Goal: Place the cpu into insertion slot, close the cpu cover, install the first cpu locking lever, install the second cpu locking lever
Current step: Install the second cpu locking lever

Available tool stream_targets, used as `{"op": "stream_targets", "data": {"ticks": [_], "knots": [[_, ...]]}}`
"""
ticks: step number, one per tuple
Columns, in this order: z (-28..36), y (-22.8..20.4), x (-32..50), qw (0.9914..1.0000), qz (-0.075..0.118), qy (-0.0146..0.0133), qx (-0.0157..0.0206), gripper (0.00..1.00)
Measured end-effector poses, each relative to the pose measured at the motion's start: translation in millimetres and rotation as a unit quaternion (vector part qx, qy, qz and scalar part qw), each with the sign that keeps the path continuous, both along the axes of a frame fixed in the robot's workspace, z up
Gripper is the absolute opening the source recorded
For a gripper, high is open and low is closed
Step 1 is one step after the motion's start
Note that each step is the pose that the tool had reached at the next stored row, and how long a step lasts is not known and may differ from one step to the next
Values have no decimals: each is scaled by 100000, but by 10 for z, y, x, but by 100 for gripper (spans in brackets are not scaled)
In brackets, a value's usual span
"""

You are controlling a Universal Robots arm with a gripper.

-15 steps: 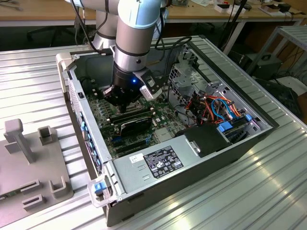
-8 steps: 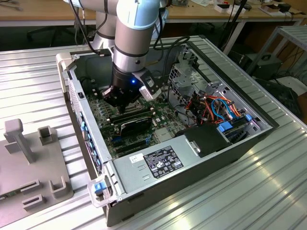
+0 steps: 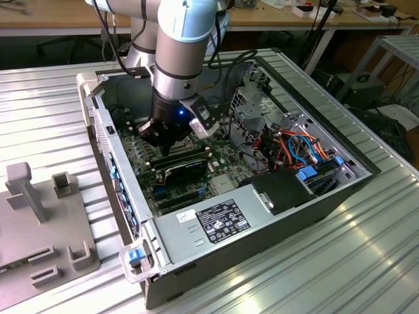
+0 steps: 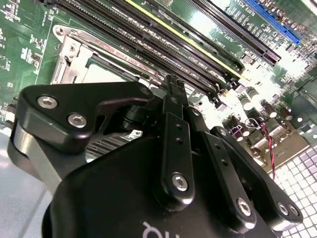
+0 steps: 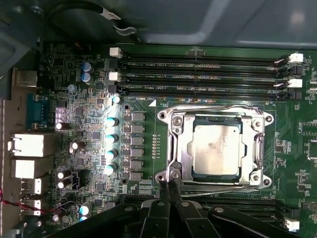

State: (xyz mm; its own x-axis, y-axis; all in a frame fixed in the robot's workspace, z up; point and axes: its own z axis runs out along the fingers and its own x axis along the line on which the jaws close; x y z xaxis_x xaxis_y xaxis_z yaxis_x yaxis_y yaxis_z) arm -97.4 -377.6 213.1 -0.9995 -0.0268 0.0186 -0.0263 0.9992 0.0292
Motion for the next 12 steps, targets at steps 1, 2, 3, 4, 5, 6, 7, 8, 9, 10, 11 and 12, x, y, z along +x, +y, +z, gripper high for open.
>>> {"op": "stream_targets", "data": {"ticks": [1, 2, 3, 4, 5, 6, 7, 8, 9, 10, 11, 12], "knots": [[-3, 0, -2, 100000, 5, -2, 22, 11], [-5, 0, -6, 100000, -4, -3, 41, 11], [-8, 0, -10, 100000, -9, -1, 70, 11], [-12, 0, -11, 100000, -2, 0, 95, 11], [-17, 0, -12, 100000, 6, 0, 120, 11], [-21, 0, -12, 100000, 5, 0, 141, 11], [-24, 0, -13, 100000, 5, -1, 160, 11], [-29, 0, -13, 100000, -1, -3, 189, 11], [-38, 0, -16, 100000, -4, -3, 253, 11], [-44, 0, -17, 100000, -4, -1, 313, 11], [-48, 0, -17, 99999, -6, 0, 350, 11], [-51, 0, -17, 99999, -11, -1, 405, 11]]}}
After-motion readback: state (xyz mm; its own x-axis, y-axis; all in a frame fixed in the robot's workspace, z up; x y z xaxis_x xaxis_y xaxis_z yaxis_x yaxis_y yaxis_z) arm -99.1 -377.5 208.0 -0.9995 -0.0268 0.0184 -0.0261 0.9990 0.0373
